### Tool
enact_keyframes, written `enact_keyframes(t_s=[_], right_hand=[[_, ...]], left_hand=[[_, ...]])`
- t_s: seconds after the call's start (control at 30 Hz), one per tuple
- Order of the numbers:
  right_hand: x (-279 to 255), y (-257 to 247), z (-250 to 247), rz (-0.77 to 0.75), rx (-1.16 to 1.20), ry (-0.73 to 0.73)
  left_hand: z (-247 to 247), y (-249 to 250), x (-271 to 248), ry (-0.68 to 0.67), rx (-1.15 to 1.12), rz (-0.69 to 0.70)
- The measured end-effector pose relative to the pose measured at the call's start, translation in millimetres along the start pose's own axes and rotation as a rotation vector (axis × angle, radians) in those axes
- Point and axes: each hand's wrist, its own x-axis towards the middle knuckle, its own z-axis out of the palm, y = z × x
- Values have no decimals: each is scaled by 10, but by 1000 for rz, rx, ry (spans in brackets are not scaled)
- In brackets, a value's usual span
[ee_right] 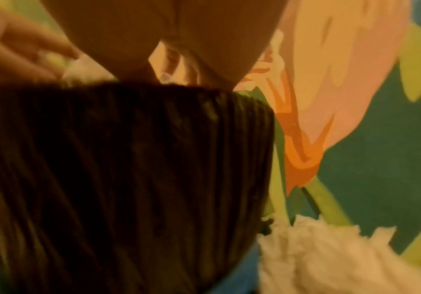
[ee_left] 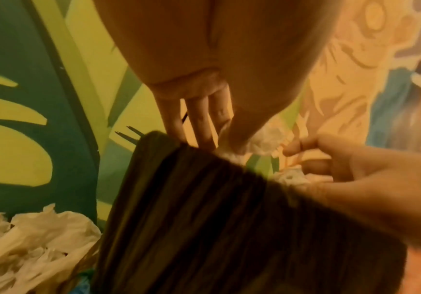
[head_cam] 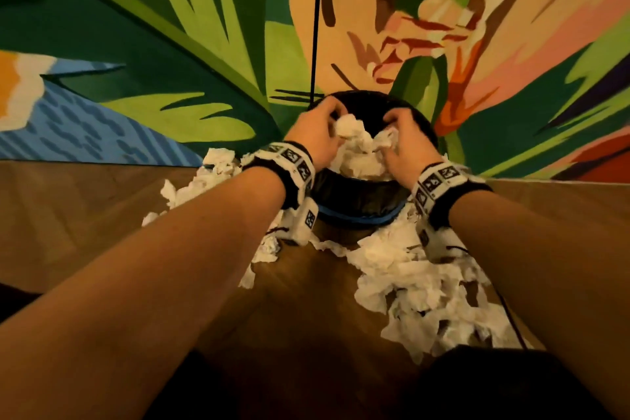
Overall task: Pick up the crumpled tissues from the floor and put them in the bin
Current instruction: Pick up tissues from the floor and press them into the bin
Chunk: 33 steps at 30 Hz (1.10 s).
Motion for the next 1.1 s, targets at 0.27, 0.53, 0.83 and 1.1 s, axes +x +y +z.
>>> enact_keyframes(t_s=[0.27, 0.53, 0.83, 1.1], right_hand=[[-10, 186, 45, -124, -307, -74], [-29, 173, 33, -96, -560, -88], [-22, -477, -323, -256, -39, 303], [-334, -1549, 275, -665, 68, 122]], left_hand=[[258, -73, 132, -178, 642, 15], [321, -120, 144, -275, 777, 26], [-273, -227, 135, 204, 285, 47], [-537, -1213, -353, 87, 236, -257]])
